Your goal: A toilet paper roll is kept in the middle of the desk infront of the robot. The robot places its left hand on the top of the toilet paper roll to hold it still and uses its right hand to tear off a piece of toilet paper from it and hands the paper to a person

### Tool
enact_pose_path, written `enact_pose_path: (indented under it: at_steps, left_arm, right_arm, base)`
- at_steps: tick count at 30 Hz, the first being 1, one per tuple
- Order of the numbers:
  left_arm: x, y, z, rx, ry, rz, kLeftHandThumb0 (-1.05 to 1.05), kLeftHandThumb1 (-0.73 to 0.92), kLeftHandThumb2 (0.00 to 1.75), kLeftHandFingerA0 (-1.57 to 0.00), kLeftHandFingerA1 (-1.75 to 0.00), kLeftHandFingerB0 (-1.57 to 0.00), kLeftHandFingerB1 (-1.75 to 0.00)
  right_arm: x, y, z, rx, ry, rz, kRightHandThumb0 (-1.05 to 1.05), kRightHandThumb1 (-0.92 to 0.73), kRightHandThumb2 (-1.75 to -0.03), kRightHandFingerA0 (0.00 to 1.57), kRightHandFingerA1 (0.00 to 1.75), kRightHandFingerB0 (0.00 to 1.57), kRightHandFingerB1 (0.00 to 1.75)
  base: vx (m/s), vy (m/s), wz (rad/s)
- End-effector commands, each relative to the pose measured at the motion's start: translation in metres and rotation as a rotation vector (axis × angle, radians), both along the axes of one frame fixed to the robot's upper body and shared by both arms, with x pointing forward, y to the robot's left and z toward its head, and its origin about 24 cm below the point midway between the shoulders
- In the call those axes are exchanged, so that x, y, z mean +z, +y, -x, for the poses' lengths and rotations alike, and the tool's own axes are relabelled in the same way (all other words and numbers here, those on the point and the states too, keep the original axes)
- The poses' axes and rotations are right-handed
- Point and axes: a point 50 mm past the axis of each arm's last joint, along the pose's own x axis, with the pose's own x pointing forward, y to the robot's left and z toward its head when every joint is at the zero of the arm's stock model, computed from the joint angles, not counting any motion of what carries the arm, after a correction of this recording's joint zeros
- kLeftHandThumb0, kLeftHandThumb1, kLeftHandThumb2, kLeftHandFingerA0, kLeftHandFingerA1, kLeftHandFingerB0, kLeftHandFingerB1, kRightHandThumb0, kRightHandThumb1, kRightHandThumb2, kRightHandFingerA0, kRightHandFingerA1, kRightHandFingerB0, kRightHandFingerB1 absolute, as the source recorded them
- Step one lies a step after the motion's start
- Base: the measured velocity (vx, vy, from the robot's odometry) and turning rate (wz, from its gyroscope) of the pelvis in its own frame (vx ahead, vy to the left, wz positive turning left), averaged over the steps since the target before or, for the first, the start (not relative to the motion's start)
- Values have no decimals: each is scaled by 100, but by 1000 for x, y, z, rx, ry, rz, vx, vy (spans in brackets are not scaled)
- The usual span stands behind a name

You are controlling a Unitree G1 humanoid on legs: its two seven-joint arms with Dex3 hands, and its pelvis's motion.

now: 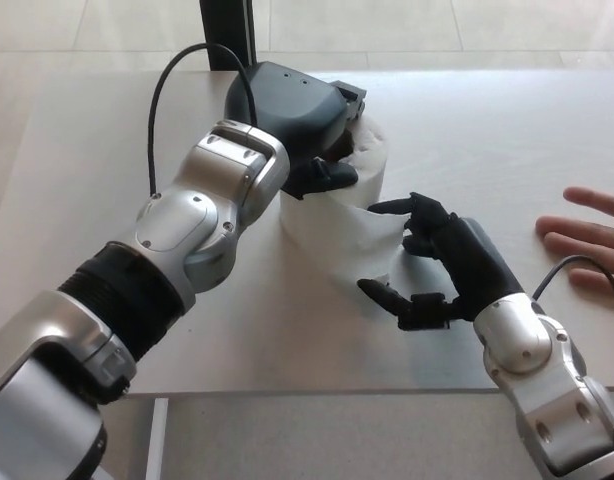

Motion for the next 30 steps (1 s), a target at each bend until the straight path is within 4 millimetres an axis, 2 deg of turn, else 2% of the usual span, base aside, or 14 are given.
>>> enact_pose_path:
  at_steps: [1, 3, 4, 6, 7, 8, 9, 12, 19, 22, 23, 24, 25, 30]
  left_arm:
    - [-5, -4, 2, -21, 19, -2, -80, 92, 78, -49, -61, -36, -42]
    - [-5, -5, 2, -17, 27, 10, -78, 91, 78, -50, -61, -37, -42]
    - [-5, -5, 2, -15, 27, 8, -77, 92, 77, -55, -61, -39, -40]
    - [-4, -5, 2, -10, 29, 11, -77, 92, 75, -49, -57, -38, -42]
    - [-4, -4, 1, -7, 33, 20, -73, 77, 114, -43, -62, -31, -52]
    - [-4, -3, 1, -6, 37, 20, -73, 77, 114, -43, -62, -31, -52]
    - [-5, -3, 1, -6, 37, 24, -78, 92, 78, -46, -54, -35, -42]
    - [-5, -1, 0, 11, 62, 14, -74, 92, 72, -43, -52, -38, -42]
    - [-2, 1, -2, 17, 58, -8, -75, 92, 77, -40, -49, -38, -40]
    - [0, 0, -2, 15, 51, -7, -76, 92, 76, -49, -60, -38, -40]
    - [0, 0, -2, 12, 48, -7, -73, 77, 113, -40, -62, -32, -52]
    - [-1, -2, -1, 5, 49, -3, -72, 77, 113, -40, -61, -32, -52]
    - [-2, -3, -1, 3, 49, 2, -77, 92, 75, -45, -55, -38, -42]
    - [-3, -3, -1, 16, 66, 7, -76, 92, 77, -43, -53, -37, -40]
  right_arm:
    - [-11, -3, 4, -34, 1, 19, -61, -45, -89, 50, 78, 29, 58]
    - [-12, -2, 4, -31, 3, 15, -60, -46, -89, 49, 77, 29, 58]
    - [-12, -1, 5, -30, 1, 15, -60, -60, -59, 51, 85, 39, 56]
    - [-13, 2, 6, -27, 5, 15, -59, -61, -58, 55, 87, 43, 58]
    - [-14, 2, 6, -25, 5, 17, -60, -61, -58, 56, 89, 43, 58]
    - [-14, 3, 6, -25, 1, 18, -60, -61, -58, 56, 89, 43, 58]
    - [-15, 3, 6, -26, 2, 22, -59, -61, -58, 57, 89, 43, 57]
    - [-17, 2, 8, -38, 2, 34, -58, -61, -58, 58, 90, 42, 57]
    - [-20, 3, 9, -44, -2, 57, -60, -61, -59, 65, 99, 43, 58]
    - [-24, 6, 10, -31, 9, 69, -60, -61, -59, 62, 93, 43, 58]
    - [-24, 7, 10, -25, 12, 77, -61, -62, -59, 57, 86, 42, 57]
    - [-26, 8, 11, -19, 34, 87, -62, -46, -91, 55, 80, 37, 62]
    - [-26, 9, 11, -17, 45, 86, -62, -62, -58, 50, 80, 39, 55]
    - [-24, 13, 10, -13, 42, 70, -62, -61, -58, 46, 81, 41, 56]
  base:
    - [0, 0, 0]
    - [0, 0, 0]
    - [0, 0, 0]
    - [0, 0, 0]
    - [0, 0, 0]
    - [0, 0, 0]
    - [0, 0, 0]
    - [0, 0, 0]
    - [0, 0, 0]
    - [0, 0, 0]
    - [0, 0, 0]
    - [0, 0, 0]
    - [0, 0, 0]
    - [0, 0, 0]
